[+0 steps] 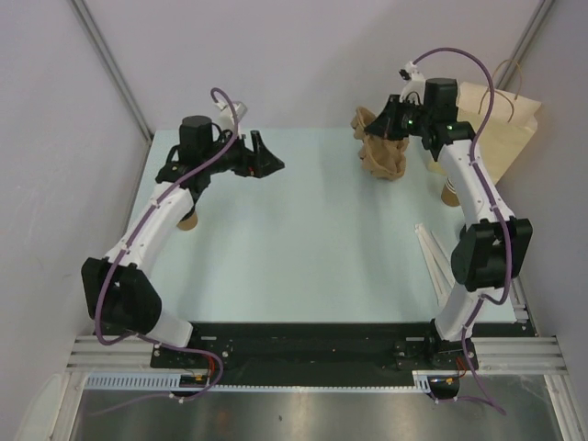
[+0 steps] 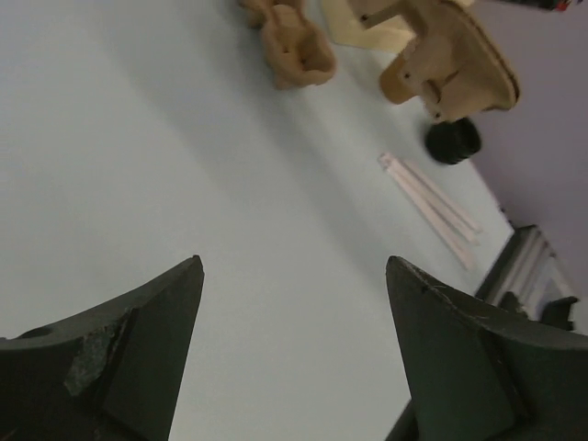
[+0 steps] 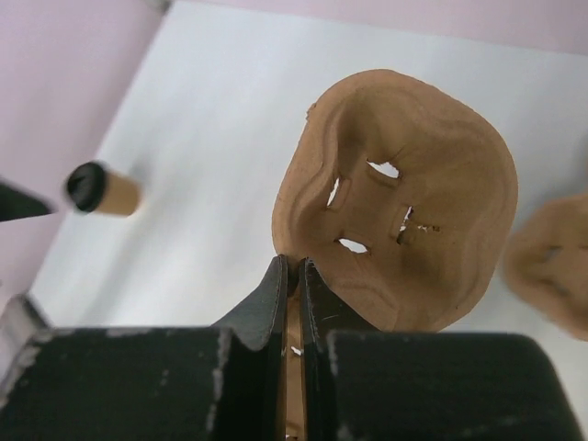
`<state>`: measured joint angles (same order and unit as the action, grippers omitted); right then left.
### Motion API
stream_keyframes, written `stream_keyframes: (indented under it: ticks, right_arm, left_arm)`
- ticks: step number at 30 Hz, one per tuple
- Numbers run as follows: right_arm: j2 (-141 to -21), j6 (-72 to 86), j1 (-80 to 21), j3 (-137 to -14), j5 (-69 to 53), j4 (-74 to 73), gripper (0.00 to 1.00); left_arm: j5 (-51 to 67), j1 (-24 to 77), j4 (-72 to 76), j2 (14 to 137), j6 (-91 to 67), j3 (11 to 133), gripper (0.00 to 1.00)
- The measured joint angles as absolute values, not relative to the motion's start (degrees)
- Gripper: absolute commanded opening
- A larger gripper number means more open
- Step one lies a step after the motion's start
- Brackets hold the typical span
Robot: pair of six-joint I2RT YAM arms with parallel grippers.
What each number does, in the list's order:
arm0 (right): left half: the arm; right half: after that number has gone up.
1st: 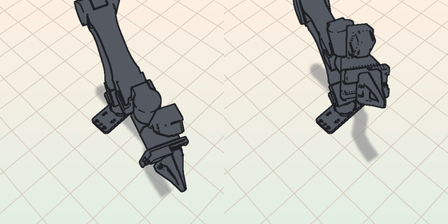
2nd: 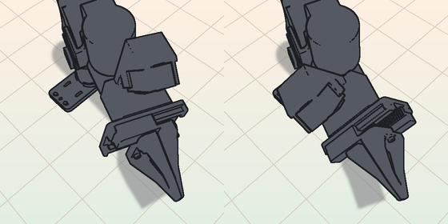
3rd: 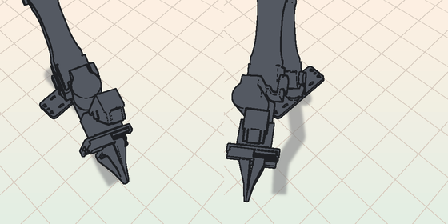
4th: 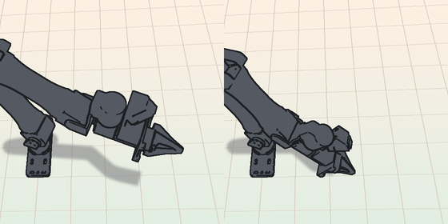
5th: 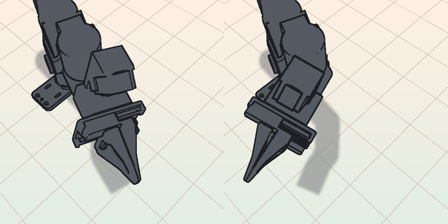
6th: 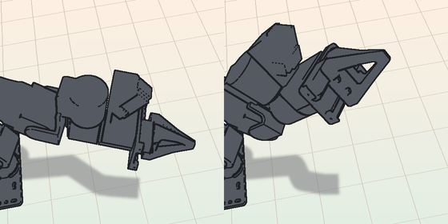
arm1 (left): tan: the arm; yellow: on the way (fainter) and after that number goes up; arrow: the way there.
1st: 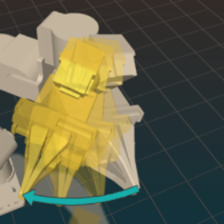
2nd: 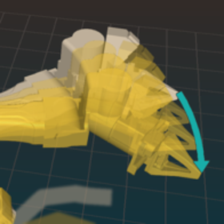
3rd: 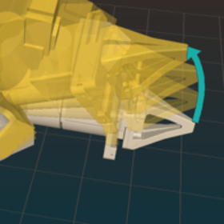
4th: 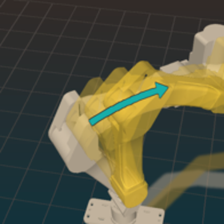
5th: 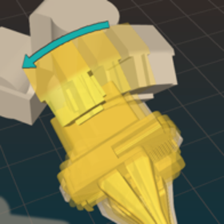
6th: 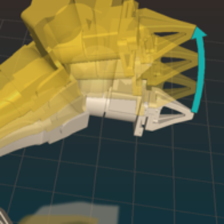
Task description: Pack the takeout coffee
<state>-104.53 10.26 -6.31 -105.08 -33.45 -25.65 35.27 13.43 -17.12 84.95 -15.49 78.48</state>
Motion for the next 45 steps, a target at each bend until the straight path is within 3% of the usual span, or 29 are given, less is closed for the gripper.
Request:
stream_keyframes:
  ticks: [8, 13, 17, 45]
  right_arm:
    - [-95.2, 16.4, -12.3, -91.8, -38.4, -23.6, 0.0]
    - [-93.1, 18.4, -14.2, -87.2, -36.8, -22.2, 0.0]
    - [-91.7, 19.5, -15.3, -85.7, -35.3, -20.8, 0.0]
    - [-88.7, 21.0, -19.1, -83.8, -32.6, -17.2, 0.0]
  left_arm:
    - [38.3, 21.5, -6.1, 88.8, -27.7, 77.7, 0.76]
    - [38.6, 27.2, -3.1, 88.8, -31.3, 77.6, 0.63]
    - [39.2, 29.8, 0.0, 88.9, -35.1, 76.7, 0.58]
    - [40.4, 30.9, 7.9, 92.1, -46.8, 73.8, 0.32]
